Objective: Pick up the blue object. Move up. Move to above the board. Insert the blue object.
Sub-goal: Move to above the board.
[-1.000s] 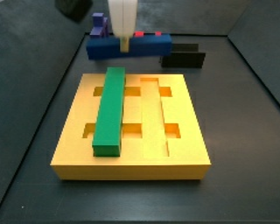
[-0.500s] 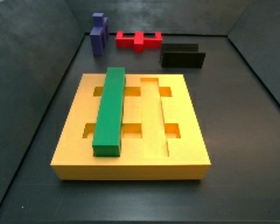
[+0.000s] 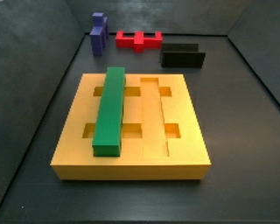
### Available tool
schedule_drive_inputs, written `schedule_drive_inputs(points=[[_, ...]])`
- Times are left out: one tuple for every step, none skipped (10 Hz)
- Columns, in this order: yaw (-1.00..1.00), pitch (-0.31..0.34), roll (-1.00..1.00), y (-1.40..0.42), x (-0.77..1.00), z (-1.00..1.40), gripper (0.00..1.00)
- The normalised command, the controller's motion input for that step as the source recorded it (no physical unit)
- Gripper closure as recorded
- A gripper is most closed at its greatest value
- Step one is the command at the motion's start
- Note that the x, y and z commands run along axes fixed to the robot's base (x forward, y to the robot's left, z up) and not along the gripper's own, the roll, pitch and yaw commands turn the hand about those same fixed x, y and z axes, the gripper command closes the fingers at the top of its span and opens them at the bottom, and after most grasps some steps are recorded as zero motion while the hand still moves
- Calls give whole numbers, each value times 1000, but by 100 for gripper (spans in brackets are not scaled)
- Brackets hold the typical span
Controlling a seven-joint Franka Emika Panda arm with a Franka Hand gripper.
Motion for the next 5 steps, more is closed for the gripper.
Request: schedule_drive_inputs(points=[[1000,53,-8,-983,335,222,100],[1000,57,-3,-638,234,156,100],[1000,57,0,-314,139,81,100],[1000,57,3,-236,103,61,100],[1000,62,7,-135,78,43,100]])
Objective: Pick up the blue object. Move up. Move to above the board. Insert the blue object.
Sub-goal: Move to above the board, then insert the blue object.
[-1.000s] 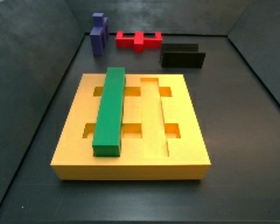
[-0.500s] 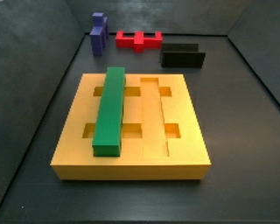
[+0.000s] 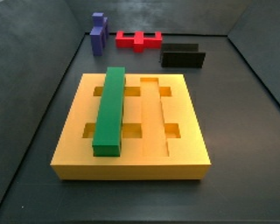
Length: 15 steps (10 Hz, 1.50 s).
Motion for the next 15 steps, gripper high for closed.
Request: schedule_drive_inputs(points=[[1000,68,8,-100,79,32,100],[1000,76,10,-67,77,21,100],[1000,85,13,-53,69,21,100],[1000,93,16,-42,62,22,100],[1000,103,19,-38,58,23,100],[1000,111,21,-36,57,23,100],[1000,139,28,-31,58,24,100],[1000,155,32,-30,59,25,100],[1000,197,42,-30,61,27,100],[948,229,53,-28,63,30,100],[587,215,52,-29,70,35,100],[369,200,50,-30,76,36,100],[0,0,-97,-43,220,-423,100],[0,-17,-146,-69,234,-540,100],[0,-59,-216,-77,223,-643,100]])
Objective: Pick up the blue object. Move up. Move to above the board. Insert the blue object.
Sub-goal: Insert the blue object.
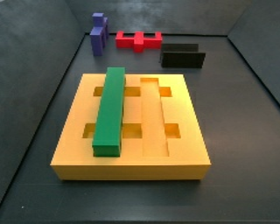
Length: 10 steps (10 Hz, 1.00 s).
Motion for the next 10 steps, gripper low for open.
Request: schedule_drive_inputs(points=[[0,-71,-196,-77,214,-691,100],[0,-94,-184,-37,163,-723,100],[0,-124,-176,0,89,-714,100],[34,-143,-149,-26,40,-714,100],[43,-153,-141,-80,20,-711,100],[40,-160,-134,-86,26,-717,100],[71,-210,-57,-203,0,-749,100],[123,-206,0,-266,11,-780,100],[111,-171,21,-223,106,-694,100],[109,-151,54,-200,163,-671,100]])
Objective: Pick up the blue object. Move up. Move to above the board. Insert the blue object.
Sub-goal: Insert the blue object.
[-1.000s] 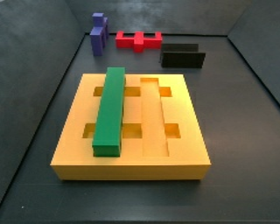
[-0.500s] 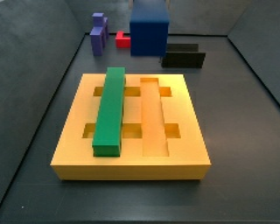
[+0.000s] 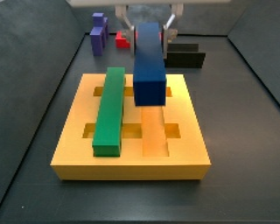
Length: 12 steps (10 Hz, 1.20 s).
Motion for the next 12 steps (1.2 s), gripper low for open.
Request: schedule_drive_inputs(points=[[109,-143,89,-194,189,-620,100],[131,-119,139,-169,163,-540,100],[137,-100,131,-120,126,-474,100],[131,-81,140,-134,206,-443,100],[146,-86,140,-131,220,-431,100],[186,-74,146,-163,197,-369,100],[129,-56,180,-171,129,-249,100],[11,-34,201,-157,9,-206,100],[0,-14,229,-106,0,-169,100],[0,-9,221,-103,0,-166,100],[106,-9,194,-34,131,-231,100],[91,0,170,0,211,-211,100]])
